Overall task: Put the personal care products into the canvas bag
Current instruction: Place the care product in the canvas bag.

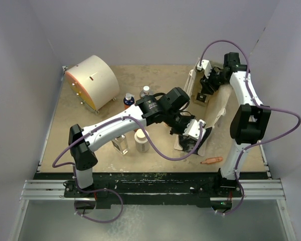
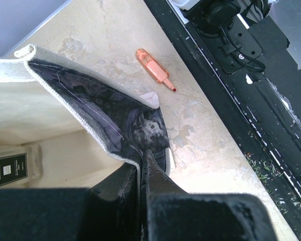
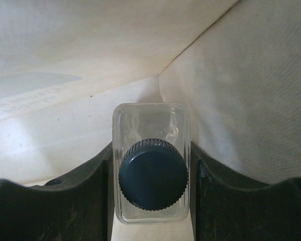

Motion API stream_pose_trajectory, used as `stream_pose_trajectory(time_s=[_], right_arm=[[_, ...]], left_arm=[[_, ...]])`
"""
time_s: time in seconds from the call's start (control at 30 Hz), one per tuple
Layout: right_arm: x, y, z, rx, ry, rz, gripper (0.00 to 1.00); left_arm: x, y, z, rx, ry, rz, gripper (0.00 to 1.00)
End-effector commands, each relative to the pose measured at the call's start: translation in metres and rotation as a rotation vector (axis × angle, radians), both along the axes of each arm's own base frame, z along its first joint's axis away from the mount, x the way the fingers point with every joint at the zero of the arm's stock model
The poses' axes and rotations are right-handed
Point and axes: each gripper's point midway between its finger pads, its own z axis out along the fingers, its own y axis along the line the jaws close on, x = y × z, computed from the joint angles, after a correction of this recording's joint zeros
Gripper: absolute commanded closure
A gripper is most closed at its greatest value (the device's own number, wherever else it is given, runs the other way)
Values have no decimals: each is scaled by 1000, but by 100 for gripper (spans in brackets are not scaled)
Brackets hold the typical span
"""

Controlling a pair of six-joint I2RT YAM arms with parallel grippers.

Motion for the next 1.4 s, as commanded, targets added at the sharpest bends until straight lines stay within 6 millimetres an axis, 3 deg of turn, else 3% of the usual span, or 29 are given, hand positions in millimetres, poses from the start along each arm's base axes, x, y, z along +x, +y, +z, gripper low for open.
stream_pose_trajectory(time_s=[0.0,0.17,0.43,0.77,0.93,1.07,1.17,1.37], right_arm=[[44,-19,66,-59,-294,-54,100],[25,-13,40,-66,-179,38,100],[-9,-2,-2,-40,31,166,100],[11,-8,-28,-92,-29,57,89],[15,-8,-20,-94,-47,47,80],[17,-5,3,-79,-88,44,70],[19,-3,19,-69,-120,36,54],[22,-4,39,-66,-156,20,37]], left_arm=[[-51,20,25,-26,133,-139,95],[-46,17,32,-42,113,-107,95],[-30,10,27,-39,76,-31,94],[-30,11,17,-24,83,-31,91],[-27,9,14,-20,78,-18,88],[-19,7,15,-23,56,21,85],[-15,5,16,-25,46,43,82],[-10,4,14,-21,32,68,77]])
